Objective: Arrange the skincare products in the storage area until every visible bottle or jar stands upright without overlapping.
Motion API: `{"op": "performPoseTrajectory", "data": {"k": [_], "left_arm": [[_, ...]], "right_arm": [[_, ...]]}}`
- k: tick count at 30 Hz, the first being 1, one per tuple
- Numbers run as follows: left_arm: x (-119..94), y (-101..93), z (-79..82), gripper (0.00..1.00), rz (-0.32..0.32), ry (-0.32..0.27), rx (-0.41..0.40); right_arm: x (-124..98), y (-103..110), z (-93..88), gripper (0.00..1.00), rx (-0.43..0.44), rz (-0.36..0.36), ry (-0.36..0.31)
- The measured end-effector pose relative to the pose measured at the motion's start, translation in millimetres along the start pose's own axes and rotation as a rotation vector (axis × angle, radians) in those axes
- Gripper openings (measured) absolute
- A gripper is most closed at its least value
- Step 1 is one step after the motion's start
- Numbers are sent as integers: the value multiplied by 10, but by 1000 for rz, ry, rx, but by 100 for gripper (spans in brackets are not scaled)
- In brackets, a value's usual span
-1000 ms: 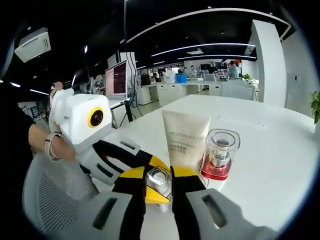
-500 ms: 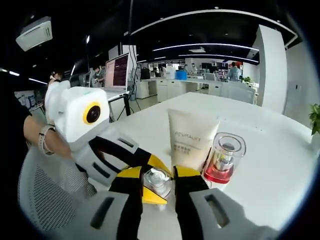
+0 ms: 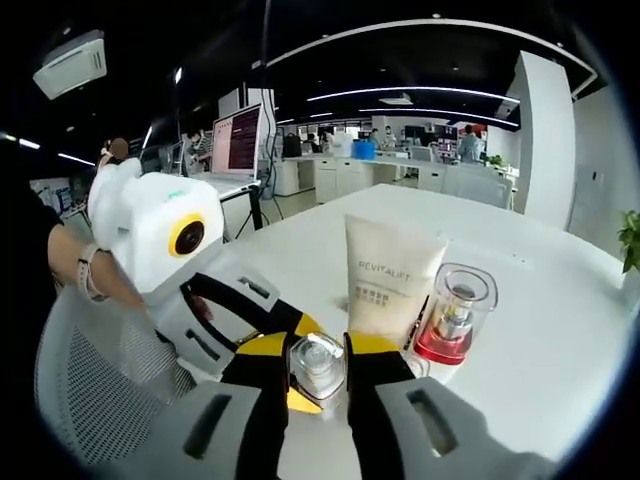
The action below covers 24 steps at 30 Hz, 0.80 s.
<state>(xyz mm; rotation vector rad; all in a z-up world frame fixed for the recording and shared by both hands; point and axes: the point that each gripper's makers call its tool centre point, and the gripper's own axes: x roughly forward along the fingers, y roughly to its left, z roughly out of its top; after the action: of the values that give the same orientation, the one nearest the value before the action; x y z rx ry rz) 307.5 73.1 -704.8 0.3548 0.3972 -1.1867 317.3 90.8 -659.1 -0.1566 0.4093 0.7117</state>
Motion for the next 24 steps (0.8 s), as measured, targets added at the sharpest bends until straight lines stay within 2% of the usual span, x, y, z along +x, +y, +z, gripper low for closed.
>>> {"op": "performPoseTrajectory", "data": {"k": [3, 13, 17, 24], "left_arm": [[-13, 8, -58, 19, -5, 35, -5], [-60, 20, -193, 15, 1, 102, -26], [-72, 24, -210, 13, -2, 107, -31], [-76, 25, -266, 13, -4, 131, -45]], "right_arm": [[-2, -1, 0, 21, -3, 0, 1], [-7, 5, -2, 21, -11, 8, 3], [-11, 10, -3, 24, -46, 10, 15], [-132, -20, 101, 25, -45, 5, -16]]}}
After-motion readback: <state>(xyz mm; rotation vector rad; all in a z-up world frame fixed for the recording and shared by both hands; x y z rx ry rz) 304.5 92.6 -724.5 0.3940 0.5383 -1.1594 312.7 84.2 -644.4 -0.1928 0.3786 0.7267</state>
